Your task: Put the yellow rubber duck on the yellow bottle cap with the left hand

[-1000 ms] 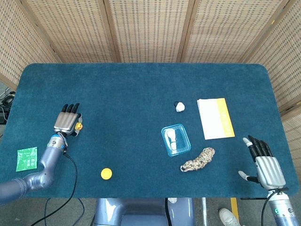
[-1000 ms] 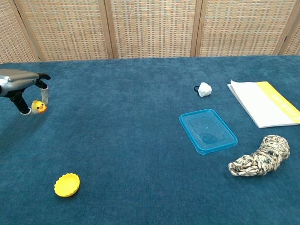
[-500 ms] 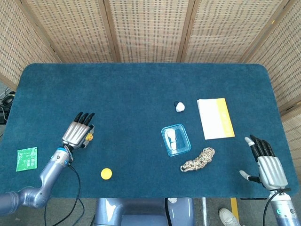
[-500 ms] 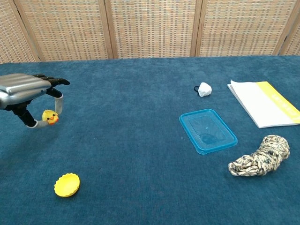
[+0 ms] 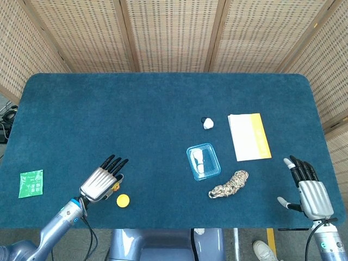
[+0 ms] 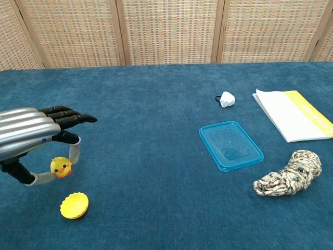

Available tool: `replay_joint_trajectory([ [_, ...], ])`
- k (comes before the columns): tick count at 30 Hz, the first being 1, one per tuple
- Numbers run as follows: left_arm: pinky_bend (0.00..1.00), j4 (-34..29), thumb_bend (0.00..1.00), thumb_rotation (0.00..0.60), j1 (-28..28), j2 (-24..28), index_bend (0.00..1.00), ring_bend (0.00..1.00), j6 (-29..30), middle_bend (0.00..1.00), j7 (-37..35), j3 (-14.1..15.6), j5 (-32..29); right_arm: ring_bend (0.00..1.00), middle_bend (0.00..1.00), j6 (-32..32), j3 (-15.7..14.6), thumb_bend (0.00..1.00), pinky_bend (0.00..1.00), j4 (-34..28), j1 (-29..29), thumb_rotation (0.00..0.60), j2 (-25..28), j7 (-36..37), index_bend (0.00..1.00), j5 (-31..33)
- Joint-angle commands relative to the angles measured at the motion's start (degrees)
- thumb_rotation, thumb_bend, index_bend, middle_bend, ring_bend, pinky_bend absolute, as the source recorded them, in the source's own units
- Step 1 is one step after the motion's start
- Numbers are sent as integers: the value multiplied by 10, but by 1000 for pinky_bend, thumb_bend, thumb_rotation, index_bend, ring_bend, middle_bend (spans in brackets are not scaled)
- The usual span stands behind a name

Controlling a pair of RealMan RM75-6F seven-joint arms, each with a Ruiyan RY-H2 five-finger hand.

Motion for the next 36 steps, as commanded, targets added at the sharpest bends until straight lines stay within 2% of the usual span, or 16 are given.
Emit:
replay_joint_trajectory([
  [1, 0, -10, 334, 600, 8, 0, 484, 0, 1, 0, 10, 9, 17, 0, 0, 0, 0, 0, 0, 0, 0, 600, 0, 1, 0, -1],
  [11, 0, -9, 333, 600, 14, -12, 482, 0, -19, 0, 36, 15, 31, 0, 0, 3, 2, 0, 0, -1, -1, 600, 3, 7, 0, 1],
  [23, 0, 6, 333, 600, 18, -41, 465, 0, -48, 0, 60, 6, 22, 0, 0, 4, 3, 0, 0, -1, -2, 600, 4, 12, 0, 1],
  [31, 0, 9, 327, 600, 21, -48, 380, 0, -62, 0, 69, 4, 19, 0, 0, 6, 3, 0, 0, -1, -3, 600, 5, 16, 0, 1],
  [36, 0, -2, 317, 600, 21, -39, 203, 0, -73, 0, 84, 1, 1, 0, 0, 6, 3, 0, 0, -1, -2, 600, 5, 16, 0, 0],
])
